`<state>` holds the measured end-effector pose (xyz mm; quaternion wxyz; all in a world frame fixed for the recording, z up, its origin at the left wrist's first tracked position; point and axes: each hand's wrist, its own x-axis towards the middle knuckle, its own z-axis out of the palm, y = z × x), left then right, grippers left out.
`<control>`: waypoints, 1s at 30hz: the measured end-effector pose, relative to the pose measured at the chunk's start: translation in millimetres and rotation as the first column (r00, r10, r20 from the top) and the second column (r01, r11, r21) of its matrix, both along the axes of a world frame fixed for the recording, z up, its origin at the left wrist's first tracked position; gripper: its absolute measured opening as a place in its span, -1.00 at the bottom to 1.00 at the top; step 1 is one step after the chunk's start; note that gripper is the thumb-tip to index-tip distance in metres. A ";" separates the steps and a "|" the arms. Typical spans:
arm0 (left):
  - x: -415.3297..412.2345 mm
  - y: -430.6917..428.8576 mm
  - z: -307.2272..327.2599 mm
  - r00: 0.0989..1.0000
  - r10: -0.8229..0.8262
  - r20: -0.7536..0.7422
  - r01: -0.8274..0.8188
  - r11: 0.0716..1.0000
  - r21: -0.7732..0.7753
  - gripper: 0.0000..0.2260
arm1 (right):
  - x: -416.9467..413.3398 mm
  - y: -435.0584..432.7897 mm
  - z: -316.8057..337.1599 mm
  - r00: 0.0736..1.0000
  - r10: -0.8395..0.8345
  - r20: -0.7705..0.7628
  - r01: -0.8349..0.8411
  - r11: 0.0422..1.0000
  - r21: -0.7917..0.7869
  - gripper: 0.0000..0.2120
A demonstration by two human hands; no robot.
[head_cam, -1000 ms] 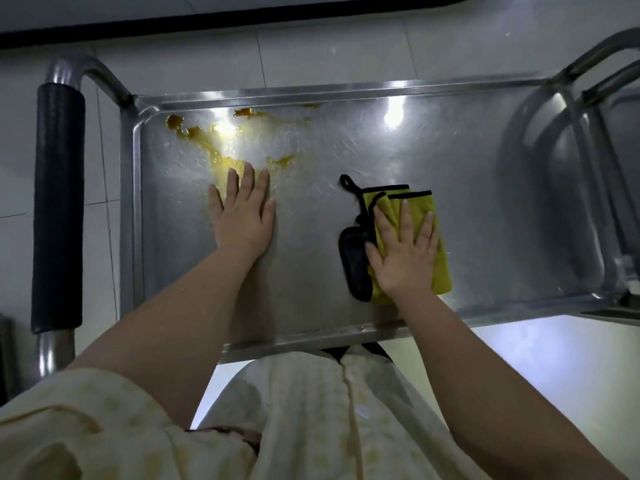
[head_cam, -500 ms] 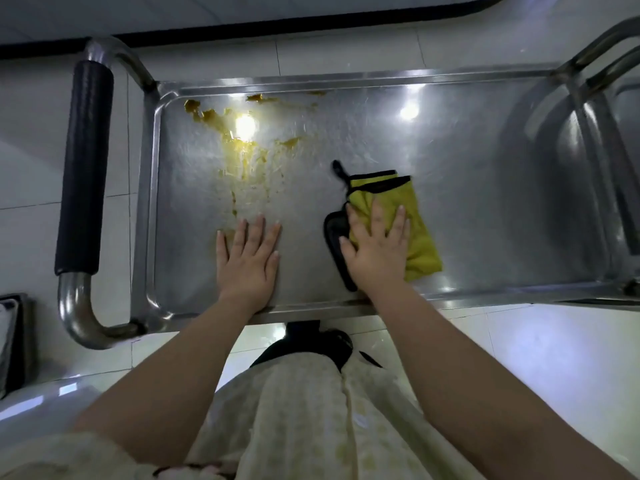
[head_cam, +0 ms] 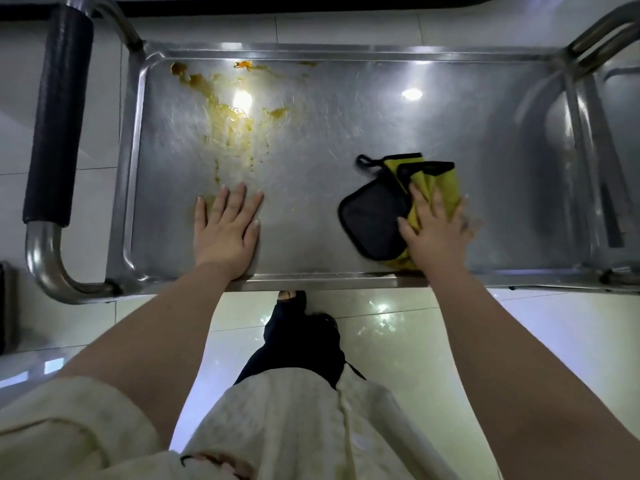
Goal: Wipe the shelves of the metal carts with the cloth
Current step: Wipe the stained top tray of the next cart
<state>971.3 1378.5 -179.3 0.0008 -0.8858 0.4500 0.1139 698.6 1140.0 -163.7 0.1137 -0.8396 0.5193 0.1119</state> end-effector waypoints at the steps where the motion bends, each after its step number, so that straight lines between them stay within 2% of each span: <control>1: -0.7 -0.1 0.0 1.000 0.001 0.001 -0.001 1.000 0.003 -0.53 | -2.8 0.2 0.4 1.000 -0.017 0.000 0.017 1.000 -0.003 -0.40; 5: 1.2 1.2 0.9 1.000 -0.006 0.001 0.006 1.000 0.011 -0.52 | 26.4 30.9 -0.7 1.000 -0.001 -0.008 0.001 1.000 -0.027 -0.37; 11: 13.0 3.0 0.3 1.000 -0.016 -0.002 0.016 1.000 0.011 -0.52 | 80.7 73.4 -2.1 0.988 0.115 -0.103 -0.119 0.993 -0.025 -0.38; 14: 17.3 2.6 1.8 0.999 -0.025 -0.045 0.026 1.000 0.018 -0.52 | 82.7 73.5 2.5 0.992 0.090 -0.089 -0.093 0.995 -0.035 -0.36; 18: 19.3 -0.3 3.8 0.995 -0.044 -0.093 0.050 0.997 0.063 -0.52 | 84.9 81.3 11.1 1.000 -0.018 0.016 0.019 0.994 -0.107 -0.32; 21: 30.2 -6.6 8.4 0.988 -0.077 -0.131 0.082 0.996 0.031 -0.52 | 100.7 78.9 9.6 0.996 -0.092 -0.012 0.091 0.995 -0.033 -0.34; 26: 81.7 -25.5 15.7 0.993 -0.097 -0.066 0.096 0.995 -0.013 -0.51 | 105.6 65.0 8.2 0.995 -0.089 -0.043 0.090 0.996 0.025 -0.34; 30: 133.6 -30.0 11.6 1.000 -0.015 -0.008 0.016 0.998 0.063 -0.49 | 87.8 49.7 9.9 0.997 0.010 -0.081 -0.010 1.000 0.000 -0.28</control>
